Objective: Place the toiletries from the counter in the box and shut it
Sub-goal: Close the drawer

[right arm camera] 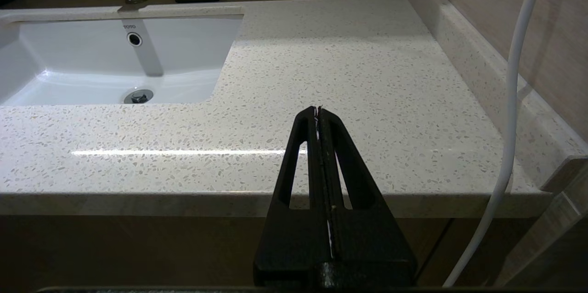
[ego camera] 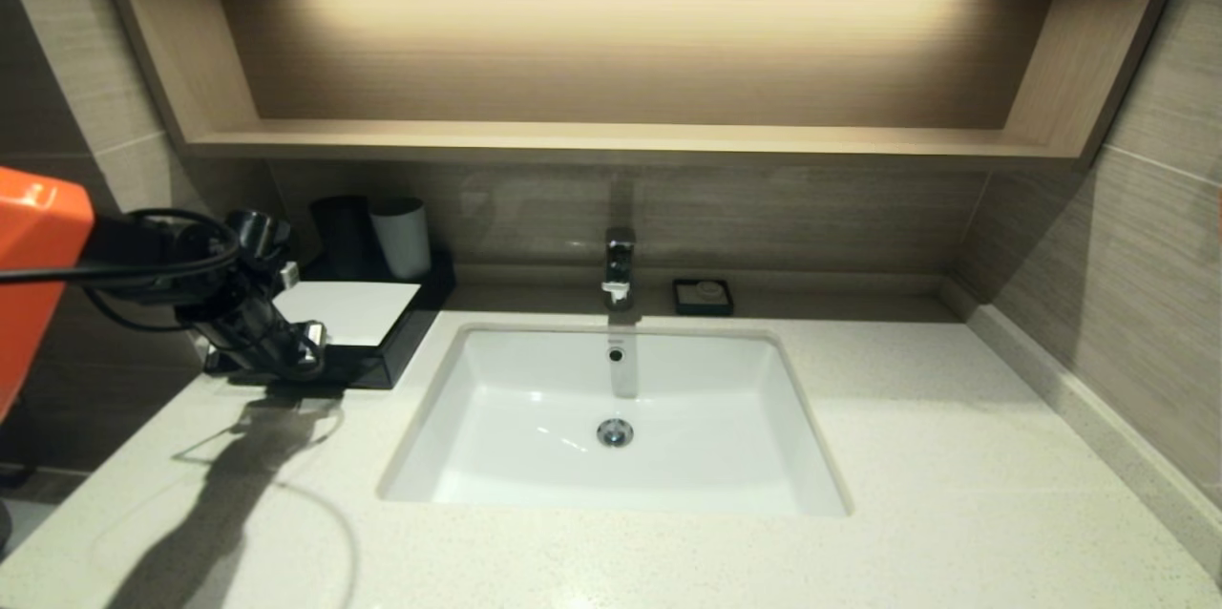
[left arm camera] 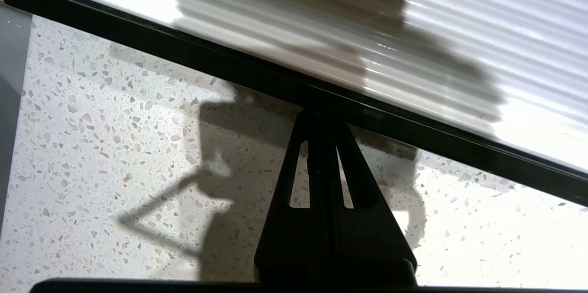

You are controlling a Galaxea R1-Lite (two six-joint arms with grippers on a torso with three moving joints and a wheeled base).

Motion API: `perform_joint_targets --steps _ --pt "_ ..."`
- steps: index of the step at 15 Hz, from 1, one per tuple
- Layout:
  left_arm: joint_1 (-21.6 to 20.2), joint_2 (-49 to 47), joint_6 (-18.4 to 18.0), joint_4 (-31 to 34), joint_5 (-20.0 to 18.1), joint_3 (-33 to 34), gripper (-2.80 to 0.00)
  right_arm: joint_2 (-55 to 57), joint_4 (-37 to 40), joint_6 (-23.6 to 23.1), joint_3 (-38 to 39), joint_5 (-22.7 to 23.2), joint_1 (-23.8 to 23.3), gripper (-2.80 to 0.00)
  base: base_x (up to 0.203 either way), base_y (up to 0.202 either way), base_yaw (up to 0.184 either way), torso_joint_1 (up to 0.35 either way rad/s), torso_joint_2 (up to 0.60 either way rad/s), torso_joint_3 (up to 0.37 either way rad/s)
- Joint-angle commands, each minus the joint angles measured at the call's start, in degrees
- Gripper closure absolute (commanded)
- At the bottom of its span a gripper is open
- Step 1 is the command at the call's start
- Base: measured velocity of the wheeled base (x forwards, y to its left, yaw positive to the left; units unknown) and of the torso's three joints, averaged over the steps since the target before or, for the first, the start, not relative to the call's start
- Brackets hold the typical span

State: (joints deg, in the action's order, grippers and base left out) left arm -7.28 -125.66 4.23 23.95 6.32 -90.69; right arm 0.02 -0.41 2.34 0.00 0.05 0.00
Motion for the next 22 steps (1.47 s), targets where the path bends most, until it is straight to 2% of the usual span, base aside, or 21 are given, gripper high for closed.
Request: perform_joint_targets --steps 1,10,14,22 --pt "0.0 -0.2 0.7 -0.3 0.1 0.0 0.0 0.1 0.0 0.0 0.0 0.0 0.0 0.0 0.0 0.0 0.0 0.0 0.0 0.0" --pt "0.1 0.4 1.6 -3.0 0.0 0.2 0.0 0.1 0.0 0.1 0.0 0.0 0.0 0.0 0.0 0.0 0.0 0.0 0.0 0.0" --pt "0.1 1.6 3.2 -3.5 -0.4 0.5 0.0 0.1 0.0 0.0 0.0 0.0 0.0 0.0 0.0 0.0 0.0 0.0 0.0 0.0" --pt "0.1 9.7 1.1 -2.0 -0.2 9.1 0.0 0.1 0.0 0.0 0.0 0.0 0.0 0.0 0.0 0.0 0.0 0.0 0.0 0.0"
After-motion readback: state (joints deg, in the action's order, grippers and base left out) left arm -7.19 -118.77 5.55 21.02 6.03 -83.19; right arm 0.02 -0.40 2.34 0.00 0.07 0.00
